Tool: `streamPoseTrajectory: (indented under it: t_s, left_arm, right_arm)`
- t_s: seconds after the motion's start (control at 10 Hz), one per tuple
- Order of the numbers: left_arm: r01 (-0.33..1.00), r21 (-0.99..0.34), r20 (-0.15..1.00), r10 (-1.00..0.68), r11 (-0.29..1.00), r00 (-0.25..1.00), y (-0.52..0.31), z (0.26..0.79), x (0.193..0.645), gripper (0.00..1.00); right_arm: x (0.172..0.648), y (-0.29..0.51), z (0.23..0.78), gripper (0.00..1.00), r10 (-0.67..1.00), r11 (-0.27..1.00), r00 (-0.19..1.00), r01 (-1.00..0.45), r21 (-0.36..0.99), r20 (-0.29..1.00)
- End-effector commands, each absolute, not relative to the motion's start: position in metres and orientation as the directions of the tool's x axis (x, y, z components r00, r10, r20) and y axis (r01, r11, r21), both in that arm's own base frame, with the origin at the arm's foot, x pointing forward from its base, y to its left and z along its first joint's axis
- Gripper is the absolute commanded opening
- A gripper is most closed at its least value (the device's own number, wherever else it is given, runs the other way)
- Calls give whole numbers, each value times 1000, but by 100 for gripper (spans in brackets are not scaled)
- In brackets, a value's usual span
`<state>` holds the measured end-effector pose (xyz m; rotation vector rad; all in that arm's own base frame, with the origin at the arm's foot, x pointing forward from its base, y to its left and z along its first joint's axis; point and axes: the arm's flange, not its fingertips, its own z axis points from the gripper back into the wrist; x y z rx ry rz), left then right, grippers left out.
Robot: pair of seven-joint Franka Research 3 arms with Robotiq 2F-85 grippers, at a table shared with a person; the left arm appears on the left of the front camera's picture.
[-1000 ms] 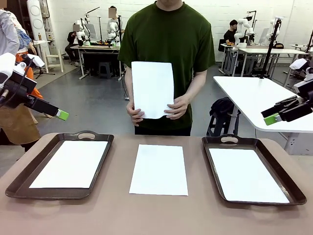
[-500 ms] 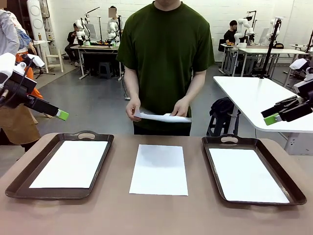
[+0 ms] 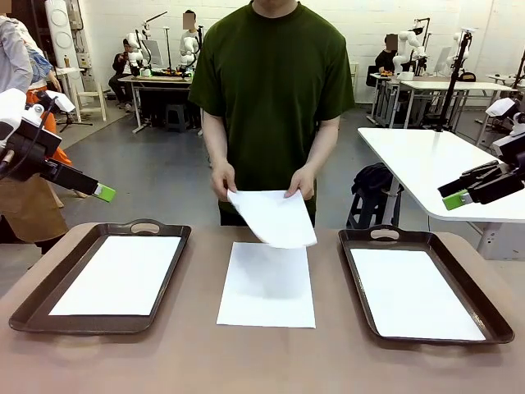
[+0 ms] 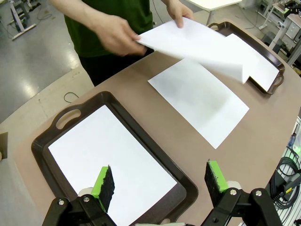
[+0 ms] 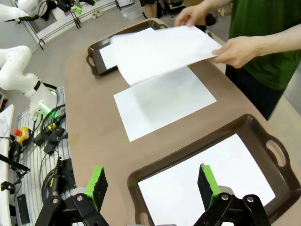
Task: Sort the A4 documents.
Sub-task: Receive the A4 Paper.
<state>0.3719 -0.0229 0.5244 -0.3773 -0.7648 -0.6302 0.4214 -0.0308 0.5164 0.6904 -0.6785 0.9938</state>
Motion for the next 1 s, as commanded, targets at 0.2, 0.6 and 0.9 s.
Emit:
streamPoseTrajectory:
  t_s: [0.2,0.6,0.9]
  left_arm:
    - [649,-94,737,-385,755,555,-22,523,372,100]
    - [649,-94,737,-385,755,555,-22,523,372,100]
    - [649,-94,737,-385,755,555,-22,523,372,100]
  right_arm:
    - [421,-30,516,100,492,367,370,-909,197,788]
    - [421,-30,516,100,492,367,370,-909,197,788]
    - [421,-30,516,100,492,367,370,-909,197,788]
